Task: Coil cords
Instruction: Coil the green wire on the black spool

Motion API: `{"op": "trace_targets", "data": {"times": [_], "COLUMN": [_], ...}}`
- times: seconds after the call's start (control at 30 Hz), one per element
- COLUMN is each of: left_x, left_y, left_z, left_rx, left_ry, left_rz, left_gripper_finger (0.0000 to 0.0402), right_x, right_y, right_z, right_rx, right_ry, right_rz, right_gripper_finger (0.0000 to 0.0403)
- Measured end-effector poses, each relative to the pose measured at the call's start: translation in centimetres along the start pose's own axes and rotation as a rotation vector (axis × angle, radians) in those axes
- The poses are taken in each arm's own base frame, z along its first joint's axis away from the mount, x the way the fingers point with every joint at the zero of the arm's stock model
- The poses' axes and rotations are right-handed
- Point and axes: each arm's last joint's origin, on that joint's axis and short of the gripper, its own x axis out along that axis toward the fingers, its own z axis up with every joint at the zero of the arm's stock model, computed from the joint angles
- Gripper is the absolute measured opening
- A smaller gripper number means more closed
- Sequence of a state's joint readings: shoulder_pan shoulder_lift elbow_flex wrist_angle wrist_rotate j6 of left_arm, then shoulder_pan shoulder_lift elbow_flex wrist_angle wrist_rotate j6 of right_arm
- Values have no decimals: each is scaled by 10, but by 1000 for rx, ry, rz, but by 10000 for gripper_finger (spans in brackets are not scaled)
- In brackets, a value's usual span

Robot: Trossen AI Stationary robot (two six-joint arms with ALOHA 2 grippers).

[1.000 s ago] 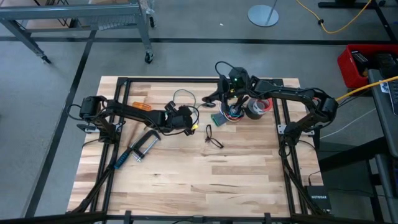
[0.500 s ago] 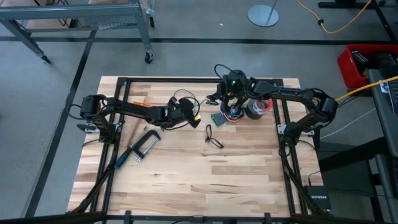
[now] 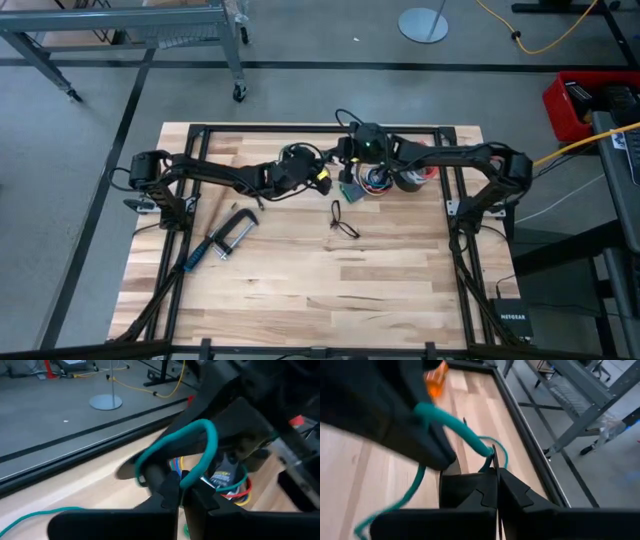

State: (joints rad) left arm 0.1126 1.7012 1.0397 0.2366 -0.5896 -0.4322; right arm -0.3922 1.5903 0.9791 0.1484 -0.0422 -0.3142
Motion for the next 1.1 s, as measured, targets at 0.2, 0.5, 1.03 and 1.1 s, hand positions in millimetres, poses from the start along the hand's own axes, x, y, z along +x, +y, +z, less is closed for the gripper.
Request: {"op": "trace_targets", "data": {"times": [0.2, 0.5, 1.03, 1.1], "left_x": [-3, -3, 6, 6], "left_y": [-5, -8, -8, -7], "left_z": [-1, -2, -16, -19], "left_rx": [-16, -17, 56, 91], "left_ry": [1, -13, 18, 29], "left_rz": [-36, -44, -1, 21], "left_gripper_finger": [2, 2, 1, 1], "right_x": [4, 1, -2, -2], "right_y": [-3, -7, -10, -9], "right_z": [7, 23, 32, 31], "right_rx": [117, 228, 312, 312], "right_ry": [-100, -271, -372, -365], "right_rz": [-27, -48, -25, -25], "right_gripper_finger": [3, 3, 3, 3]}}
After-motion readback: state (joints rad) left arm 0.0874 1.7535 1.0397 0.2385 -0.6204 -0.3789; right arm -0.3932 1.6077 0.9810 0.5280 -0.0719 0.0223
